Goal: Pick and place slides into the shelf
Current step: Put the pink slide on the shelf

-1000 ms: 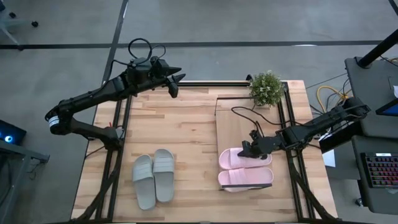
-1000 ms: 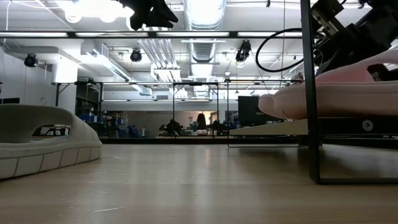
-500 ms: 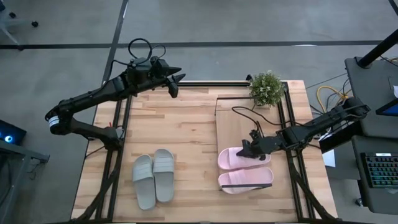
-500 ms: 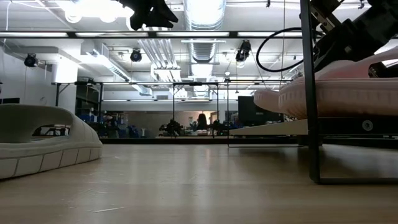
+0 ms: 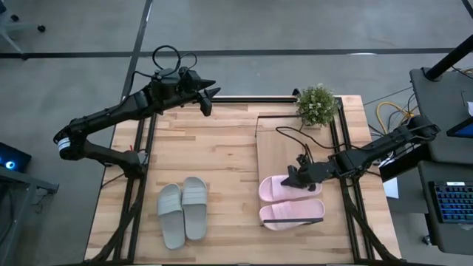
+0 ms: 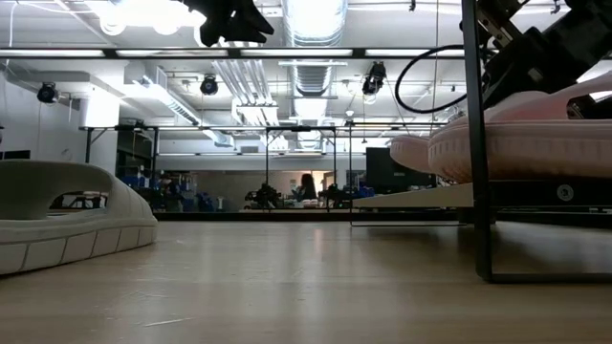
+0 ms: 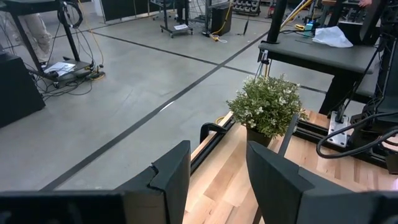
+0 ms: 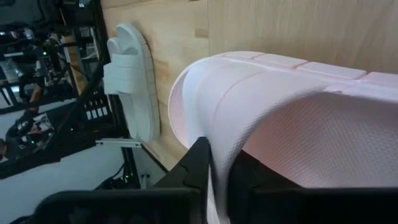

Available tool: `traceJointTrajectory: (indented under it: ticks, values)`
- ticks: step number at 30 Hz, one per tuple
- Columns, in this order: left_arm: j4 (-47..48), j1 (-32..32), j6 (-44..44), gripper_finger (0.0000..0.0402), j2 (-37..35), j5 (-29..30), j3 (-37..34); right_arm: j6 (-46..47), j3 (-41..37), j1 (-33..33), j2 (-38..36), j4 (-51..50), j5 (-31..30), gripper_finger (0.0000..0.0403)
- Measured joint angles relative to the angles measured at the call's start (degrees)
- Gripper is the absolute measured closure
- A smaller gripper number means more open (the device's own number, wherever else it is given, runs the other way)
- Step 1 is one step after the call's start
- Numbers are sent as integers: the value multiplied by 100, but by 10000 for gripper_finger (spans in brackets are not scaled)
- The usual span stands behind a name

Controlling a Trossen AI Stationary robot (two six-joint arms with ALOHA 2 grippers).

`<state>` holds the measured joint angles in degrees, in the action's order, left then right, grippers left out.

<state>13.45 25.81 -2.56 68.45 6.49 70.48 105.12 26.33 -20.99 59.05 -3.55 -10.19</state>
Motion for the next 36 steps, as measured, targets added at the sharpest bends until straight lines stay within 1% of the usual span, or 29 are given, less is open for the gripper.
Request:
traceJointTrajectory:
  ticks: [5,15,20,24,28,30,32,36]
  values:
    - [0,0,0,260,0,0,0,-11,-2,0,0,-8,160,343]
    - [-2,1,1,260,0,-1,0,-60,39,0,-48,-55,117,225]
    - [0,2,-1,260,0,-1,0,-393,126,0,-187,-74,28,185]
    - [0,-1,0,260,0,-1,0,-891,233,0,-395,-88,-433,173]
    - [1,0,1,260,0,-1,0,-1815,541,0,-693,-88,-1026,178]
    - [2,0,1,260,0,-3,0,-2177,730,1,-838,-186,-1185,183]
    - [0,0,1,260,0,-3,0,-2236,918,-3,-909,-556,-1186,188]
    - [2,-1,1,260,0,-8,0,-1763,1137,-158,-891,-1801,-937,200]
